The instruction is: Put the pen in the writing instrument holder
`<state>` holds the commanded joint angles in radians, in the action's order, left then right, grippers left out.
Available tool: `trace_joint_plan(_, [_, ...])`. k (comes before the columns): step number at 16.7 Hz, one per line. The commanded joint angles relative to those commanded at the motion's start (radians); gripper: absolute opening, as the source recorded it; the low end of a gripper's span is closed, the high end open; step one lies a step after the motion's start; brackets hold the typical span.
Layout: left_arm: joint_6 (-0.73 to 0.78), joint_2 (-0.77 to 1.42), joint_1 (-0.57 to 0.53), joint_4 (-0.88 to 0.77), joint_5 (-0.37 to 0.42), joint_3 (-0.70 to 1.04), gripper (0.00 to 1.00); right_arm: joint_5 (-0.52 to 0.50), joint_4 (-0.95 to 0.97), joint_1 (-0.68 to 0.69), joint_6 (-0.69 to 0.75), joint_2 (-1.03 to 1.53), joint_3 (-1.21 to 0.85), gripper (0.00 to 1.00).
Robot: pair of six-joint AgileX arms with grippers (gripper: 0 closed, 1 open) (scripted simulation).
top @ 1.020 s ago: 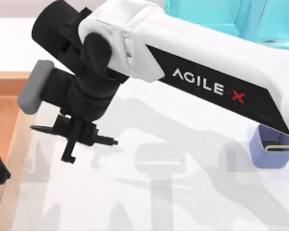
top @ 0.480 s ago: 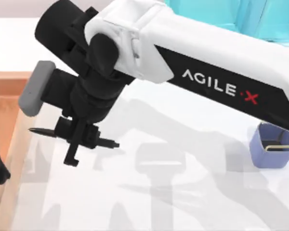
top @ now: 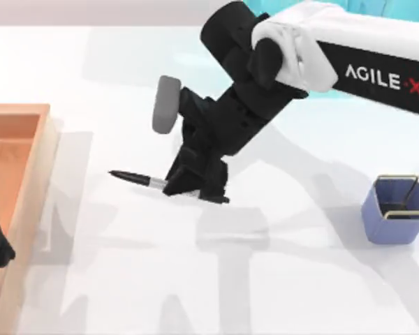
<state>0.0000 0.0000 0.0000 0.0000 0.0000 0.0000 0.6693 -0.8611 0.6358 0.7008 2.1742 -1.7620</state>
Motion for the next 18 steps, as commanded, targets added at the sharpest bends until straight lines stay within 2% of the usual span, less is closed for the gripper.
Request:
trace_joint_plan(10, [0.000, 0.000, 0.000, 0.000, 0.000, 0.000, 1.00, 0.839, 0.290, -0.578, 0.498, -0.135, 0.559, 0.00])
trace_joint_plan(14, [0.000, 0.000, 0.000, 0.000, 0.000, 0.000, 1.00, 1.077, 0.349, -0.754, 0.632, -0.212, 0.712, 0.00])
trace_joint_plan(18, [0.000, 0.000, 0.000, 0.000, 0.000, 0.000, 1.00, 1.227, 0.371, -0.868, 0.709, -0.282, 0.802, 0.00])
